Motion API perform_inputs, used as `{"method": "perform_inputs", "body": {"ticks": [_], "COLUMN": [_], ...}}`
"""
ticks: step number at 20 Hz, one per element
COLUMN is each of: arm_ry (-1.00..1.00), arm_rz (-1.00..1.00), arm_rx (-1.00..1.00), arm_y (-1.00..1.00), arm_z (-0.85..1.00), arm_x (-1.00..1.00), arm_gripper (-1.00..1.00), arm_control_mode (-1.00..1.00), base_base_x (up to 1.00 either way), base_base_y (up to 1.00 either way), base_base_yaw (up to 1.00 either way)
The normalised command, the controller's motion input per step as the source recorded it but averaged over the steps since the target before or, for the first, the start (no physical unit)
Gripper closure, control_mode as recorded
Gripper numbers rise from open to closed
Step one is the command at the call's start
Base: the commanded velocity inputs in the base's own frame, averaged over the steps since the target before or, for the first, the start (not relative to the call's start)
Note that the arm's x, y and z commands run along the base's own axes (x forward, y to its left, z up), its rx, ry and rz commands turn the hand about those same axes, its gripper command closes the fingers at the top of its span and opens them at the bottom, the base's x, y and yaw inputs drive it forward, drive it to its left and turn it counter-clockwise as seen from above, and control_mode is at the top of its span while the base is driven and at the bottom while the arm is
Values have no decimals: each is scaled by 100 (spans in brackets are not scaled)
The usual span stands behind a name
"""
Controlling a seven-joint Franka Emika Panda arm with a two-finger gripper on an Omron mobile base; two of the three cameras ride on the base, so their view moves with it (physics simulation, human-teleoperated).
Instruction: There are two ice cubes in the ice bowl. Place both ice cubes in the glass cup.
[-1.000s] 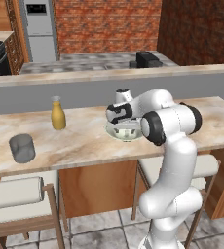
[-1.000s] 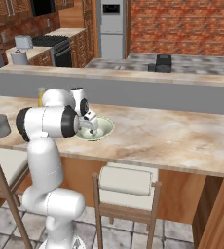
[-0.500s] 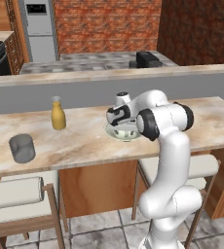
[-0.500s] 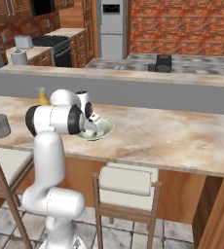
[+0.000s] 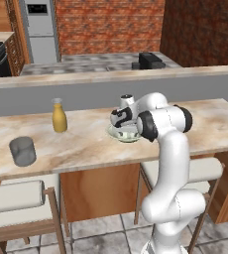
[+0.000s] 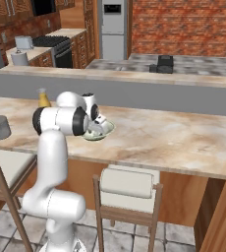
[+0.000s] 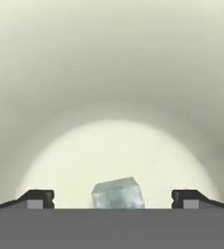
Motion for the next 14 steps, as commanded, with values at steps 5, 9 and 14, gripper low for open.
{"method": "perform_inputs", "body": {"ticks": [5, 9, 14], "arm_ry": [-2, 0, 7], "arm_rz": [0, 0, -1], "arm_rx": [0, 0, 0], "arm_y": [-19, -15, -19], "arm_z": [-23, -41, -38], "arm_x": [33, 5, -48], "arm_gripper": [-100, 100, 100], "arm_control_mode": [-100, -100, -100], "base_base_x": [0, 0, 0], "base_base_y": [0, 0, 0], "base_base_yaw": [0, 0, 0]}}
